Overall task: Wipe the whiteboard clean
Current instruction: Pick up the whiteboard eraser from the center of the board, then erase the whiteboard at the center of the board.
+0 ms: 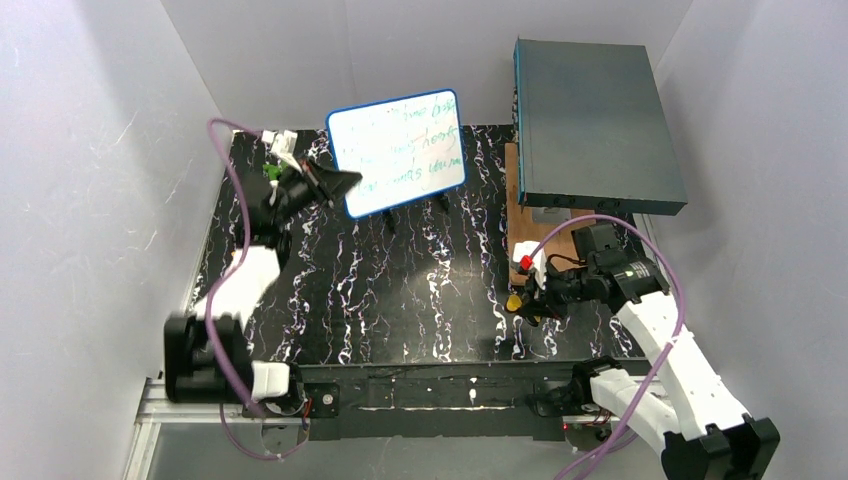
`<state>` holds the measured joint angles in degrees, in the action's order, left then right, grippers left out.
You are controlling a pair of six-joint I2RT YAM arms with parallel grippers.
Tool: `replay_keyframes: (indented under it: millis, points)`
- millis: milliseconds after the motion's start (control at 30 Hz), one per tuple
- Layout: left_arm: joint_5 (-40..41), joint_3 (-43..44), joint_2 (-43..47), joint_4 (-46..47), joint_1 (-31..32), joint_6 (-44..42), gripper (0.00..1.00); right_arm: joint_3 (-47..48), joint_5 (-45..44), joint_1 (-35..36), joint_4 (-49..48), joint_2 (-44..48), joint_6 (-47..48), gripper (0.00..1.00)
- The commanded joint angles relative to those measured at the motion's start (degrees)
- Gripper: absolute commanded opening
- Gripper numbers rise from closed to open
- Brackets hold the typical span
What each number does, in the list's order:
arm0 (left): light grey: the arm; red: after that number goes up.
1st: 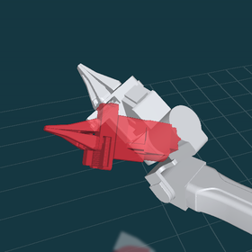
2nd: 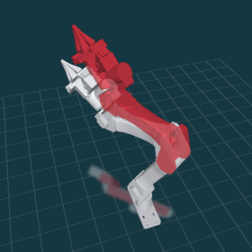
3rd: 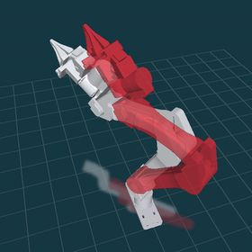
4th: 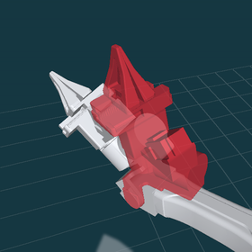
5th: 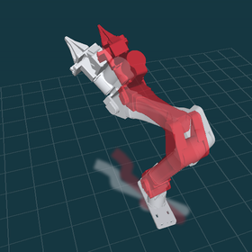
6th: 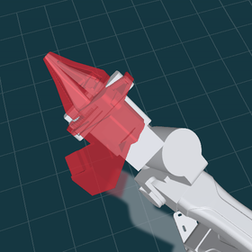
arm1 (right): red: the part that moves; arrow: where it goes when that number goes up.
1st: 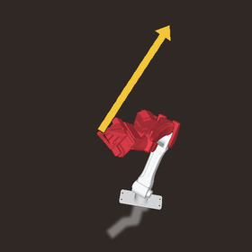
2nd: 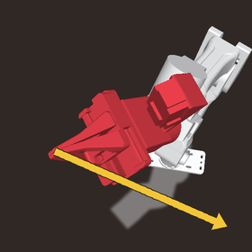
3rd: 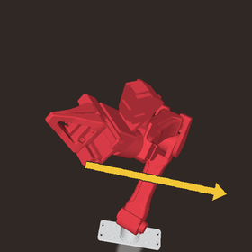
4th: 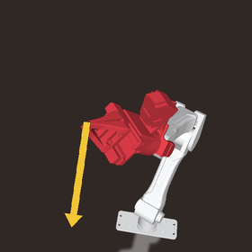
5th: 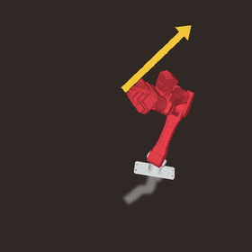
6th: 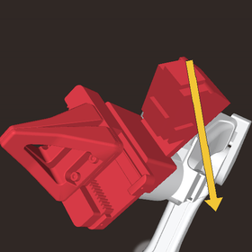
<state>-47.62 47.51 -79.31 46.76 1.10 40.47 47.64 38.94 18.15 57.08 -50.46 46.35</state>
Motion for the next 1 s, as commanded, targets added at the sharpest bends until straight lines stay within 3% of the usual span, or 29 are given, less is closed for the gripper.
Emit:
replay_keyframes:
  millis: [0,200,467,667,800,967]
  points:
    - [7.6,-11.9,25.3,-11.1,5.0,-0.8,0.00,6.6,7.6,0.6,7.2,1.8,-1.0,0.01]
    - [10.6,-21.6,50.5,-31.2,10.2,3.7,0.00,13.3,9.9,1.0,12.5,4.0,-2.1,0.01]
    - [17.0,-28.8,63.9,-38.6,21.2,10.4,0.00,16.7,13.5,1.0,12.4,2.3,-2.3,0.01]
    - [21.7,-34.1,59.8,-29.1,27.3,11.7,0.00,16.0,14.1,1.0,9.9,-0.6,-3.3,0.01]
    - [29.0,-35.1,49.2,-18.6,34.2,9.7,0.00,15.4,13.2,1.6,7.2,-2.6,-5.0,0.01]
    - [39.9,-33.5,34.7,-4.3,42.8,6.2,0.00,18.3,4.8,5.7,0.4,-6.9,-10.8,0.01]
